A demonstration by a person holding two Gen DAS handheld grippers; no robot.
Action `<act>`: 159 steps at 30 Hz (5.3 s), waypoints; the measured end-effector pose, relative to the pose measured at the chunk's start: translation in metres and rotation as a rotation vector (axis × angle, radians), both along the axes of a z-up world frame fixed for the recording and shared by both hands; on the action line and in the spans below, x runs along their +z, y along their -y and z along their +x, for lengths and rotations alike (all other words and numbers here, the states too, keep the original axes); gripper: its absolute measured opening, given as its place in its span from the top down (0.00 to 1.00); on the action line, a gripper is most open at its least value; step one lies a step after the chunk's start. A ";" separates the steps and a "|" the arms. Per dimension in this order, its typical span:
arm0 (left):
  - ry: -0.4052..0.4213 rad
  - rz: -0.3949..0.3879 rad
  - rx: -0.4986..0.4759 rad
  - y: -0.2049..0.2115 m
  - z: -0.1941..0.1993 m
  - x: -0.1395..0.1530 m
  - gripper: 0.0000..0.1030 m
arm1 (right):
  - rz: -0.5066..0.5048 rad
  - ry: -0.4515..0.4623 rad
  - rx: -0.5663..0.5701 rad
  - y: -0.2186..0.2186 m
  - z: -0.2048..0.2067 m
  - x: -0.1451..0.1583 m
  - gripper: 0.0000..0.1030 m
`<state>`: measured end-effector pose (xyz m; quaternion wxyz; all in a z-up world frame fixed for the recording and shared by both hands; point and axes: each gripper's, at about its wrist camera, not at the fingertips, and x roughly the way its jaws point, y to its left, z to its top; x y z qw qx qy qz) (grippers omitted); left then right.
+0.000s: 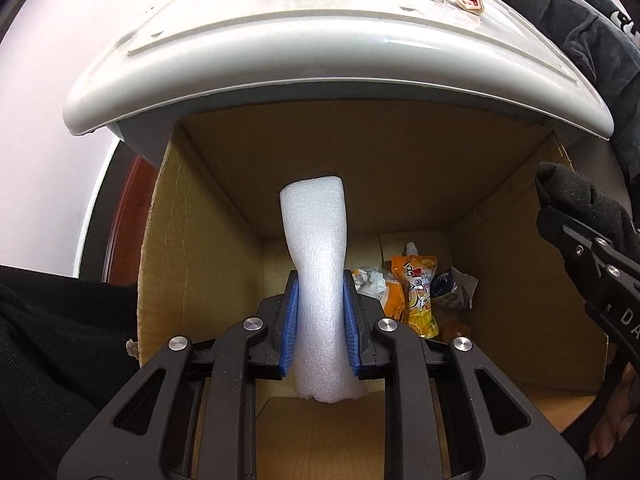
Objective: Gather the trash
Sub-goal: 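Carry the black sock and foam strip over the box and open both grippers, then grasp the red-white paper packet on the lid with the right gripper, then hold the red packet with the right gripper while the left gripper grasps the green snack bag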
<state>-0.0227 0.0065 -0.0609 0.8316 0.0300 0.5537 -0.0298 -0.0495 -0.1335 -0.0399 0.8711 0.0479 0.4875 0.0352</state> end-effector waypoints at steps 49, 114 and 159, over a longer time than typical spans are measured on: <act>0.233 -0.098 0.019 -0.013 -0.011 0.054 0.26 | 0.049 0.188 -0.159 0.047 0.065 0.064 0.26; 0.212 -0.204 0.118 -0.023 0.112 0.106 0.26 | -0.084 0.111 -0.158 0.050 0.198 0.031 0.71; 0.267 -0.012 0.069 0.037 0.351 0.056 0.52 | -0.079 0.126 -0.132 0.051 0.200 0.028 0.69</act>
